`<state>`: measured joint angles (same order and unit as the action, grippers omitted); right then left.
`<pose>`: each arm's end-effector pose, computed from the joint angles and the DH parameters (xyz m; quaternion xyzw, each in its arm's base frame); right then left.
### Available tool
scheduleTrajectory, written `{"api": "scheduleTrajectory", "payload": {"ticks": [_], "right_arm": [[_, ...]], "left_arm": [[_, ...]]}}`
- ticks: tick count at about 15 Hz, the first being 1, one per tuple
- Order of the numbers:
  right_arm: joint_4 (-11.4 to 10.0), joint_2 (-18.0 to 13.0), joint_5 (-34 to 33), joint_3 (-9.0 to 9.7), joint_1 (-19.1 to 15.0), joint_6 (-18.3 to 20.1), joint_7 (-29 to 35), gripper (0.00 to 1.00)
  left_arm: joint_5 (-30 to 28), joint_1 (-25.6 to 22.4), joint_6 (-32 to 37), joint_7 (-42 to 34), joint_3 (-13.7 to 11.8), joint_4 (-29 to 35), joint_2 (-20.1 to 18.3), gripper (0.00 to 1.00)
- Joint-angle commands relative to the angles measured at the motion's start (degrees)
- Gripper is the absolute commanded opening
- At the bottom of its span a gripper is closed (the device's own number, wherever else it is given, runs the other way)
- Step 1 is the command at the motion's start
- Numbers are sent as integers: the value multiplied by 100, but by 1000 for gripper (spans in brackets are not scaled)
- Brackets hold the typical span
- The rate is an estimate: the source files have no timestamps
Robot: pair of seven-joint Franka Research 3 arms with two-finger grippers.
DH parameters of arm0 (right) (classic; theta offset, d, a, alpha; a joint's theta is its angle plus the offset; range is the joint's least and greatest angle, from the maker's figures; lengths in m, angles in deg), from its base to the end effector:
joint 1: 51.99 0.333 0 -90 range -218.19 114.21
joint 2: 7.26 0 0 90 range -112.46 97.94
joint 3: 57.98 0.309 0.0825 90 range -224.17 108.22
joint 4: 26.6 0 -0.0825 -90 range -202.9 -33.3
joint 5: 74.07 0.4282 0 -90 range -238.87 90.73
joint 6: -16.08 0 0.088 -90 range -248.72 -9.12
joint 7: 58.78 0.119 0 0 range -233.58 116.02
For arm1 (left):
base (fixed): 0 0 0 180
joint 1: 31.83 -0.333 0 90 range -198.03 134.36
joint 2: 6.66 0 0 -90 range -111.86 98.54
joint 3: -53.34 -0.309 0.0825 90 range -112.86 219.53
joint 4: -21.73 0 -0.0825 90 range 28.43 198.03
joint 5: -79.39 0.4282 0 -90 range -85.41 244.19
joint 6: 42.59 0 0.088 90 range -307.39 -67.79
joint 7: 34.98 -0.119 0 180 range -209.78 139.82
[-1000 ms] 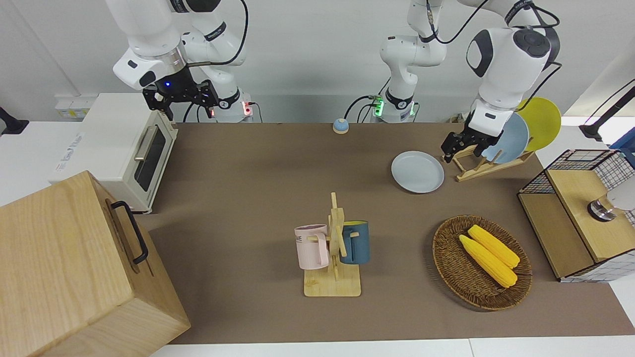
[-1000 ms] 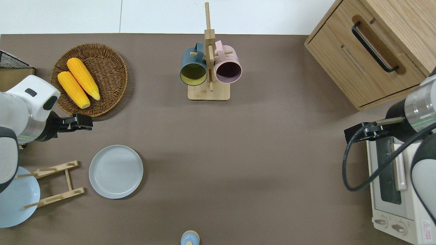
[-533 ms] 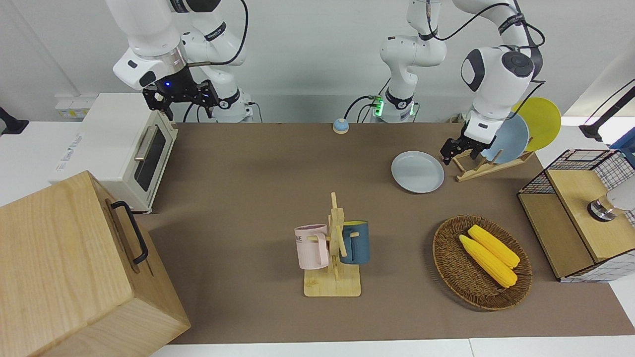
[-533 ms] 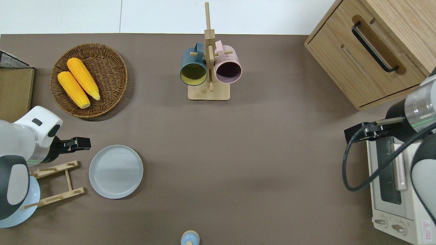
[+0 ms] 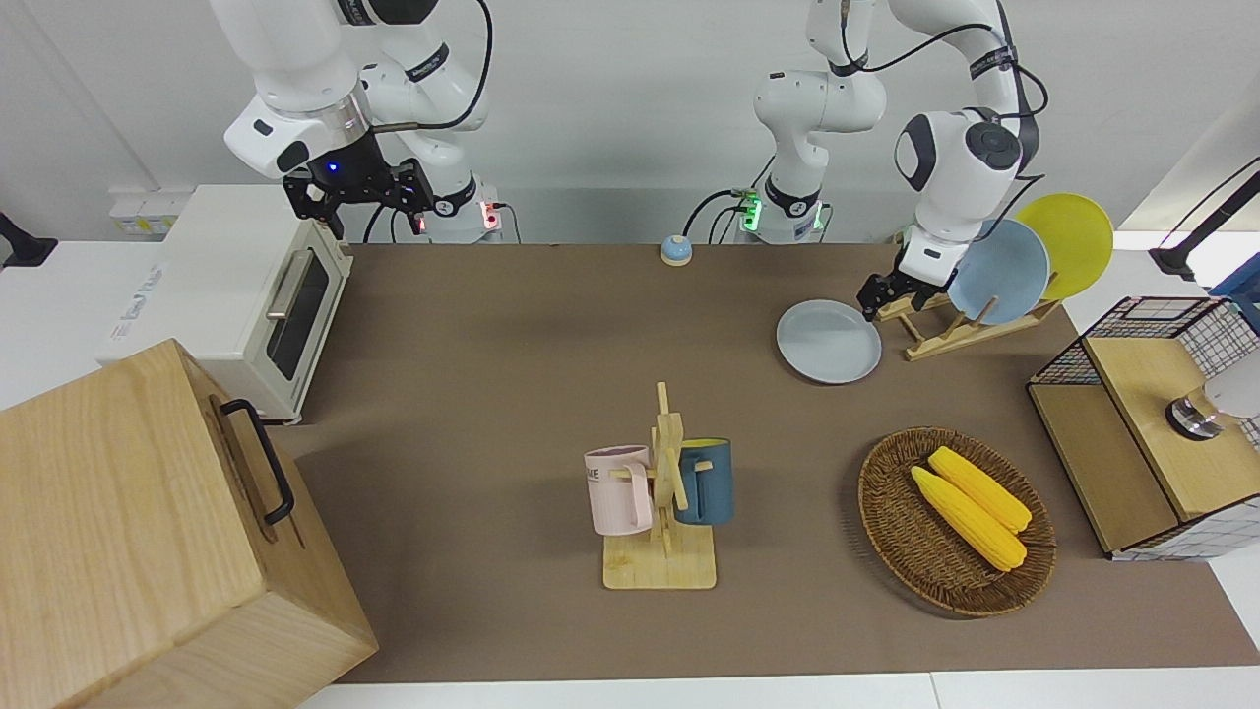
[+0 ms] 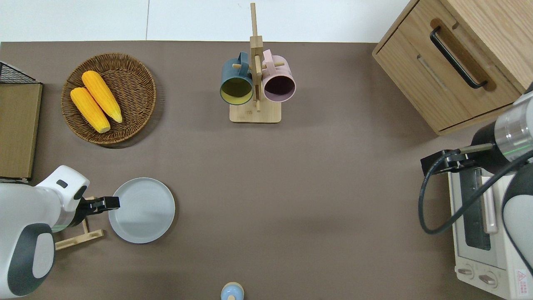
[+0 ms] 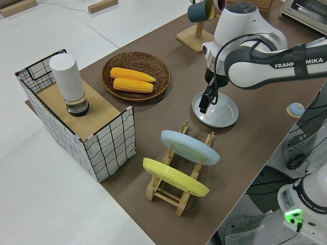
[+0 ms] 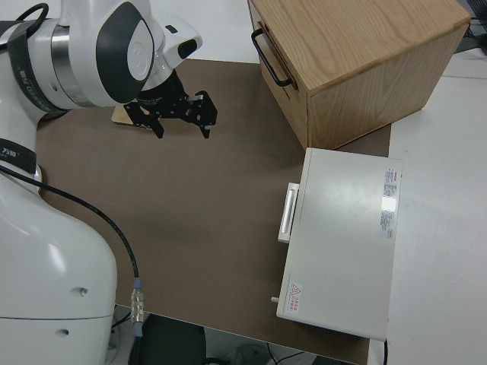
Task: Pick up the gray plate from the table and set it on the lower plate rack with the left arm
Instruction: 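Lower the left gripper onto the gray plate rim and close it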
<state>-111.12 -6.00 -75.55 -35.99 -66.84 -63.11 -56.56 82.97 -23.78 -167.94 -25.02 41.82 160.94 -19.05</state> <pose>0.5797 0.0667 0.6265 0.9975 0.0413 -0.0558 0.0133 0.4906 0.0306 0.3386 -0.9953 -0.0960 0.0143 0.0046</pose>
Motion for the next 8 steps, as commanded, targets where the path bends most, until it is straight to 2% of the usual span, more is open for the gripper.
{"api": "scheduleTrajectory", "payload": {"ticks": [1, 4, 8], "right_arm": [[33, -12, -37, 113, -132, 62, 68, 983], [41, -12, -37, 121, -132, 62, 68, 983], [41, -12, -37, 121, -132, 62, 68, 983]], "left_arm": [[125, 82, -516, 6, -193, 572, -185, 991], [125, 82, -1087, 5, -228, 906, -89, 991], [116, 82, -1255, 14, -228, 907, 280, 991]]}}
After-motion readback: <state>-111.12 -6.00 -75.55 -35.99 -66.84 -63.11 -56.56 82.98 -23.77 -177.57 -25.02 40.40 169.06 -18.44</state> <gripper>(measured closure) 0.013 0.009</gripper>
